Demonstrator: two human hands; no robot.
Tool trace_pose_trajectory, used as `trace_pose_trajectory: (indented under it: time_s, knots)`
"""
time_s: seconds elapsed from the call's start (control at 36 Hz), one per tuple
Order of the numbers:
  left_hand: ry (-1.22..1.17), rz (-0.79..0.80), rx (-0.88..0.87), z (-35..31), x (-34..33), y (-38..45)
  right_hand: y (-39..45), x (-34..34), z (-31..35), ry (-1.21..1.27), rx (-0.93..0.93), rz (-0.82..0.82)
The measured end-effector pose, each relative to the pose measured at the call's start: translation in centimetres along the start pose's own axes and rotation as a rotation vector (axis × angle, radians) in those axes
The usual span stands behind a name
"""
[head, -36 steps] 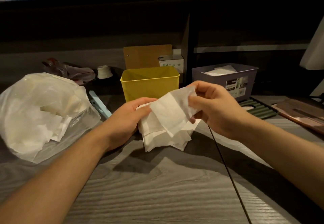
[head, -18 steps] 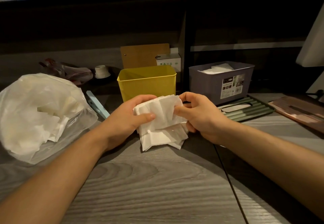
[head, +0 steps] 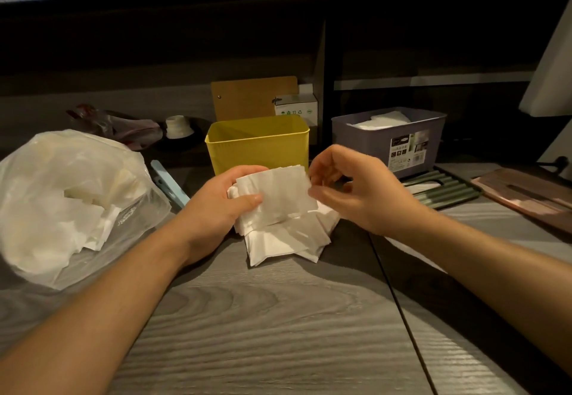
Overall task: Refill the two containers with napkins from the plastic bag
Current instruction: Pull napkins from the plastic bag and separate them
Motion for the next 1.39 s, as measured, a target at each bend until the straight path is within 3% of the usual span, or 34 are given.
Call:
trace_pose_trajectory:
  time_s: [0.11, 0.17, 0.5, 0.64, 0.72, 0.94, 1.11, 1.22, 1.39]
  knots:
    - [0.018, -0.038, 0.004, 0.1, 0.6, 0.2, -1.5, -1.8, 0.4, -0.188, 0.219, 0.456]
    - [0.016, -0.041, 0.011, 0.3, 0.7, 0.2, -1.7, -2.3, 0.1, -0.243, 0.228, 0.536]
    - [0.014, -0.035, 0.025, 0.4, 0.8, 0.3, -0.9, -2.1, 0.3, -0.200, 0.222, 0.362]
    - [-0.005, 0.011, 0.039, 0.2, 0.1, 0.1, -0.6, -0.2, 0.0, 0.207, 0.010, 0.106]
    - [0.048, 0.023, 0.018, -0.1, -0.1, -0.1, -0.3, 0.4, -0.1, 0.417, -0.027, 0.022]
    - [0.026, 0.029, 0.034, -0.1, -0.2, -0.1, 0.0, -0.1, 0.9, 0.697, -0.063, 0.061]
    - [0.000, 0.043, 0.077, 0.2, -0.3, 0.1, 0.0, -2.6, 0.2, 0.318, -0.224, 0.065]
    - [-0.020, 0.025, 0.093, 0.1, -0.2, 0.0, -0.1, -2.0, 1.2, 0.229, -0.153, 0.042]
    - [0.022, -0.011, 0.094, 0.1, -0.1, -0.1, -2.5, -3.6, 4.2, 0.402, 0.065, 0.476]
Point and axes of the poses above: each hand's wrist, its own y-axis towards the middle knuckle, its own x-axis out of the back of the hand, z = x × y, the point moved 7 cm from there along y, towards the middle knuckle, and after that the axes turned 7 degrees about -y, right-handed, at the moved point
